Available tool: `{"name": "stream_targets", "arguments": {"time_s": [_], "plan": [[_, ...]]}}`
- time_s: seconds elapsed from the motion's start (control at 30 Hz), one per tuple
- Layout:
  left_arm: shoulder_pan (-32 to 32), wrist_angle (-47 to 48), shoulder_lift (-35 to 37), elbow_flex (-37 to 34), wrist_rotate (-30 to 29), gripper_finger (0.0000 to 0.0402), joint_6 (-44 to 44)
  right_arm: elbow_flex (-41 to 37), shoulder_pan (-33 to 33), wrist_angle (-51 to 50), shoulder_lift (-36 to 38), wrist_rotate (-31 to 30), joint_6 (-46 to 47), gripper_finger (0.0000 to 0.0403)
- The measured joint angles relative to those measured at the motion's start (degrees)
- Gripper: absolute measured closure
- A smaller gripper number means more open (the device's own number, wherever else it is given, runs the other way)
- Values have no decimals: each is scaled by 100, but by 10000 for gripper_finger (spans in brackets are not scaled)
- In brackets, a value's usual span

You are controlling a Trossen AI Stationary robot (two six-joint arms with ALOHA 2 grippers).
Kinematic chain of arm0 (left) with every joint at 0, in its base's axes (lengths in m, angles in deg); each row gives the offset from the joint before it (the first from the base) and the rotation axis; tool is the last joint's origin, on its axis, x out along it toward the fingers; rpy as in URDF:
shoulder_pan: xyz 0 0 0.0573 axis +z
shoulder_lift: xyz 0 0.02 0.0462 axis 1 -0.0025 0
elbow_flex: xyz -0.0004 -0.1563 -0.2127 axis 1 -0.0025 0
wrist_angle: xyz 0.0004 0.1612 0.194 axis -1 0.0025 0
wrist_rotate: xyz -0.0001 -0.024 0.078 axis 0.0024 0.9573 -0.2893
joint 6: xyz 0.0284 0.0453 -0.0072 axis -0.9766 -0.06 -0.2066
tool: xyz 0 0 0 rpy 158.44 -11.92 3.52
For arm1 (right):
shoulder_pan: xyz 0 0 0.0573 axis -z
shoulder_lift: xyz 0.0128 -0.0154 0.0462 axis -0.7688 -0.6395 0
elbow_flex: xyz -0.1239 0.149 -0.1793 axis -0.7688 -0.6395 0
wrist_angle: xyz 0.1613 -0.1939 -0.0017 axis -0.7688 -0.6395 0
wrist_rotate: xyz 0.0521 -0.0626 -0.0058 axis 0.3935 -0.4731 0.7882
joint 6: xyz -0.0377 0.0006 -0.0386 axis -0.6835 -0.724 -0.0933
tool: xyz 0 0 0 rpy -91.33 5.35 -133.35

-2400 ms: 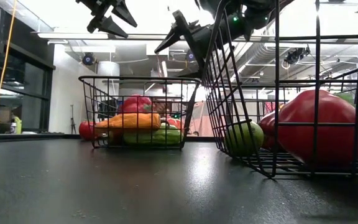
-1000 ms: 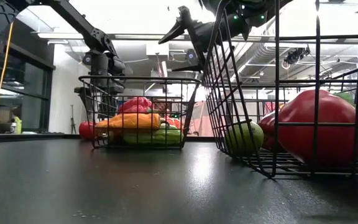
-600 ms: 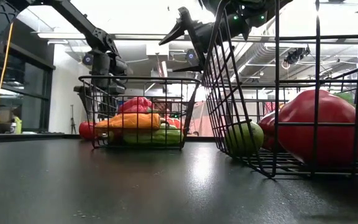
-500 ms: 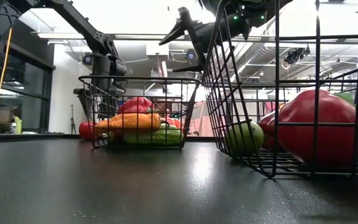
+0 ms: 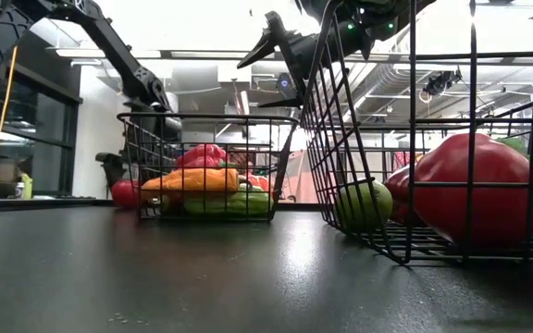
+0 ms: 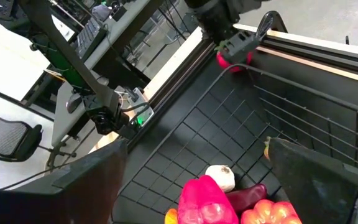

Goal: Sort produce into baskets
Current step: Put the top red tomato into the bottom black wire basket

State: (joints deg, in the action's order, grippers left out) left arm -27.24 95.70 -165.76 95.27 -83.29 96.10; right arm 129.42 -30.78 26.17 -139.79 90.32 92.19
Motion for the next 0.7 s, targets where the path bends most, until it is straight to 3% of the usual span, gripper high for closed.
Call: {"name": "stream_targets", "arguments": {"time_s": [0.27,0.4,0.53,0.7], "plan": [[-6,-64,-4,-275,95,58,-101,0,0,-1,0,-2,3,20],[-30,8,37,-300,193,84,-205,0,0,-1,0,-2,3,20],[-49,-117,377,-152,315,133,-284,0,0,-1,0,-2,3,20],[-77,-227,1105,304,410,134,-323,0,0,2,0,35,2,20]]}}
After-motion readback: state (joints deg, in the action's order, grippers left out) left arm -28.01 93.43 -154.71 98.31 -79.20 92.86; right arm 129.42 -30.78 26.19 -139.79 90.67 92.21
